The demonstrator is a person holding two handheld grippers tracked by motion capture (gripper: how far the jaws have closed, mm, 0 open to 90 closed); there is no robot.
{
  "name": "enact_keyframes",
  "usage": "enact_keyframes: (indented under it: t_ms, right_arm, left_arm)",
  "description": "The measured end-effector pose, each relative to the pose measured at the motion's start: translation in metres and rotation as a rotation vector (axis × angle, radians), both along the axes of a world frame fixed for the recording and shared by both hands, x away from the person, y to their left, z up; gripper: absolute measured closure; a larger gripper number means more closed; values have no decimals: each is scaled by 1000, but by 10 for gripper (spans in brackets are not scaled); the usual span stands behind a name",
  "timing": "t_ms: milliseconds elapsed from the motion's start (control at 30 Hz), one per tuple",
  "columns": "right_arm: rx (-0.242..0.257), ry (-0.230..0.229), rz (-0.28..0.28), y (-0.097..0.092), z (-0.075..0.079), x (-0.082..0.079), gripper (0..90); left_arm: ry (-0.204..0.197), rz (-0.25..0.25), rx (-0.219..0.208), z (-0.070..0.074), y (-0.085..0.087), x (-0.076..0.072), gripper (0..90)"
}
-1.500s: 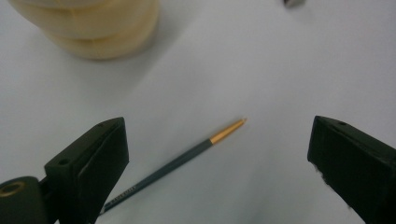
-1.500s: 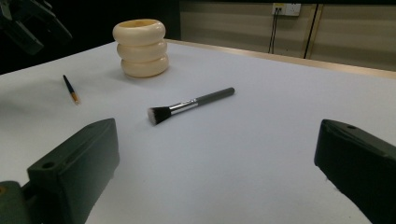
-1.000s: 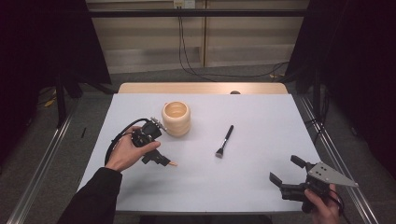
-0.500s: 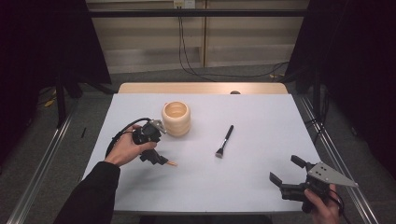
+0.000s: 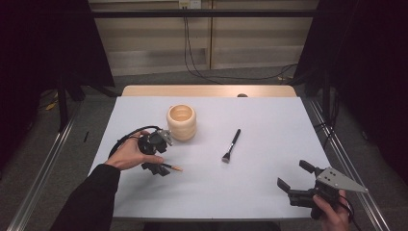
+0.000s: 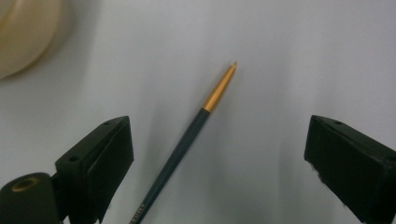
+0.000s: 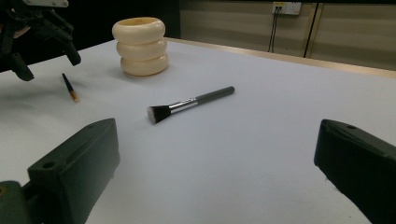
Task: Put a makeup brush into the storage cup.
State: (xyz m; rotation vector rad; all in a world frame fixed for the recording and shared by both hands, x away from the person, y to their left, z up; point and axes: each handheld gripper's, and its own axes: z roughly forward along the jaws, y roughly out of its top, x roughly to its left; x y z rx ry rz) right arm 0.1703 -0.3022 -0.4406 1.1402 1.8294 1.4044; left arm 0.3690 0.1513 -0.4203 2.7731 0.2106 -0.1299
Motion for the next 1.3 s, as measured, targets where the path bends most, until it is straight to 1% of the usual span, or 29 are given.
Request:
enact_keyframes:
  t_ms: [67,133,167,200,233,267,333,367,400,467,500,533,567,600,633,667,700,733,767,800,833,900,933,967,1000,1033,1133,1233,1300]
  right_arm:
    - [-2,-1,1,0,0,0,0]
    - [-3,0,1,0,0,0,0]
    - [0,-1,-2,0,0,0,0]
    - [-1,-1,-2,0,0,0,0]
    - [0,-1,0,0,0,0,0]
    - [0,-1,0,0,0,0,0]
    - [-3,1,1,0,0,0,0]
    - [-5,0,2,0,0,0,0]
    - [-5,0,1,0,0,0,0]
    - [-5,0,2,0,0,0,0]
    - [-7,-1,2,0,0,0,0]
    - [-7,2,3,0,0,0,0]
    - [-14,5,-2,0,-1,0,0]
    - [-14,5,-2,0,-1,0,0]
    - [-11,5,-1,1,-1,0,0]
    - [-12,4,-1,0,-1,0,0]
    - [-12,4,-1,0,-1,0,0]
    - [-16,1,-2,0,-1,0,0]
    - [-17,0,-2,0,-1,0,0]
    - [-15,4,-1,1,-1,0,0]
    - [-15,4,-1,1,-1,0,0]
    - [-16,7,4,1,-1,0,0]
    - [-17,6,7,1,-1,0,0]
    - [-18,6,6,1,-1,0,0]
    - [-16,7,5,1,-1,0,0]
    - [-16,7,5,1,-1,0,0]
    - [-15,7,5,2,-1,0,0]
    - [-15,7,6,1,-1,0,0]
    - [-17,7,7,1,-1,0,0]
  left_arm:
    - [0,-3,11,-1,-2,-1,75]
    - [-1,-7,4,-2,-2,-2,111]
    - [-9,-19,19,-3,-4,-3,102]
    - [-20,-1,7,-5,-5,-4,95]
    - [-20,-1,7,-5,-5,-4,104]
    - [-14,-27,24,-4,-6,-4,104]
    - [-20,-39,45,-7,-9,-6,117]
    - [-21,-35,50,-8,-10,-7,139]
    - [-20,-48,47,-9,-10,-6,182]
    - [-22,-40,46,-10,-11,-5,201]
    - [-20,-33,45,-9,-11,-5,262]
    - [-21,-44,46,-10,-12,-5,303]
    - [-23,-32,44,-12,-13,-6,380]
    - [-23,-32,44,-12,-13,-6,390]
    - [-35,-36,65,-13,-13,-3,430]
    - [-46,-27,63,-12,-13,-2,459]
    - [-46,-27,63,-12,-13,-2,485]
    - [-38,-12,52,-13,-12,-1,526]
    - [-38,-12,52,-13,-12,-1,540]
    - [-34,-21,68,-13,-12,0,566]
    - [-18,-12,73,-14,-12,0,566]
    - [-25,-7,78,-14,-12,0,617]
    - [-17,-10,77,-14,-12,1,636]
    - [-19,-7,75,-16,-12,1,648]
    - [-8,4,77,-17,-14,0,649]
    - [-8,4,77,-17,-14,0,656]
    - [-12,-32,96,-17,-17,1,669]
    - [-5,-28,98,-20,-19,0,670]
    - [-17,-50,113,-22,-20,-1,679]
